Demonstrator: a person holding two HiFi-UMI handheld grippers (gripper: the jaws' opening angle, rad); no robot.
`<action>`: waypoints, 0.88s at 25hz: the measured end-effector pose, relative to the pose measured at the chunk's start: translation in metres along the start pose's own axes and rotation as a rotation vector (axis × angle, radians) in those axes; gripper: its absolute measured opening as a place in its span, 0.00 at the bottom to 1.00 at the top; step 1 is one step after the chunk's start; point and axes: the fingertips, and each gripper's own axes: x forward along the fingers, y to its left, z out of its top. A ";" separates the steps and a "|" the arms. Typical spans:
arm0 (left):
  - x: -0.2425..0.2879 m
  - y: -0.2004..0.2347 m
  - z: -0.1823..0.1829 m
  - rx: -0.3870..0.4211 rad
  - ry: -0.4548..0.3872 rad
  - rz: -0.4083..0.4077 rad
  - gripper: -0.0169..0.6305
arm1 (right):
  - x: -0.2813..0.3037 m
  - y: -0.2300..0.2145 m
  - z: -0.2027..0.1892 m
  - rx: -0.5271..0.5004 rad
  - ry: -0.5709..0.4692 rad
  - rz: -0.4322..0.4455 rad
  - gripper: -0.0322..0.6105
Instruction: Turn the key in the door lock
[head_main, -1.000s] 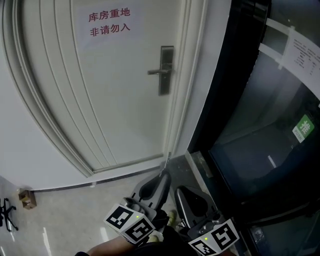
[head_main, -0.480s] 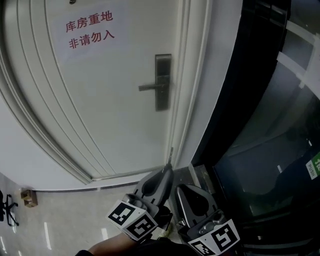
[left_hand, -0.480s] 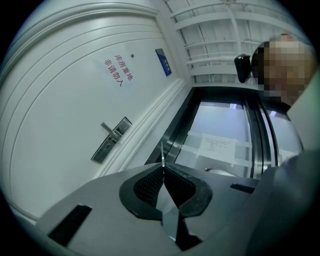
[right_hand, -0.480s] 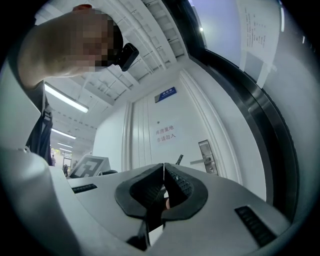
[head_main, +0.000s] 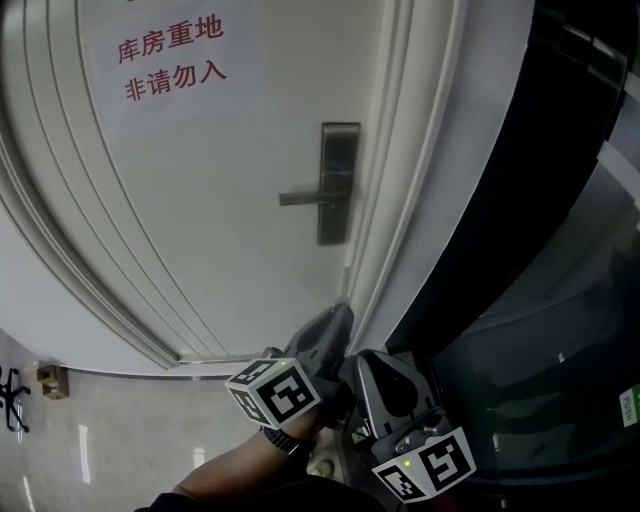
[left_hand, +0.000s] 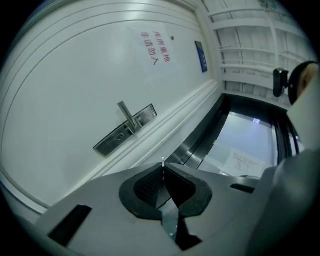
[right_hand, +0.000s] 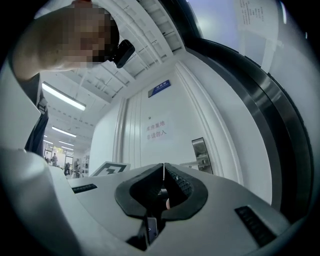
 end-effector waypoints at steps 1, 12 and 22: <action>0.009 0.007 0.004 -0.017 -0.005 0.001 0.04 | 0.009 -0.006 -0.001 -0.011 -0.001 -0.001 0.07; 0.098 0.098 0.023 -0.260 0.001 0.040 0.04 | 0.099 -0.070 -0.027 -0.036 0.032 -0.016 0.07; 0.137 0.141 0.030 -0.409 -0.061 0.086 0.04 | 0.127 -0.102 -0.038 -0.027 0.054 -0.037 0.07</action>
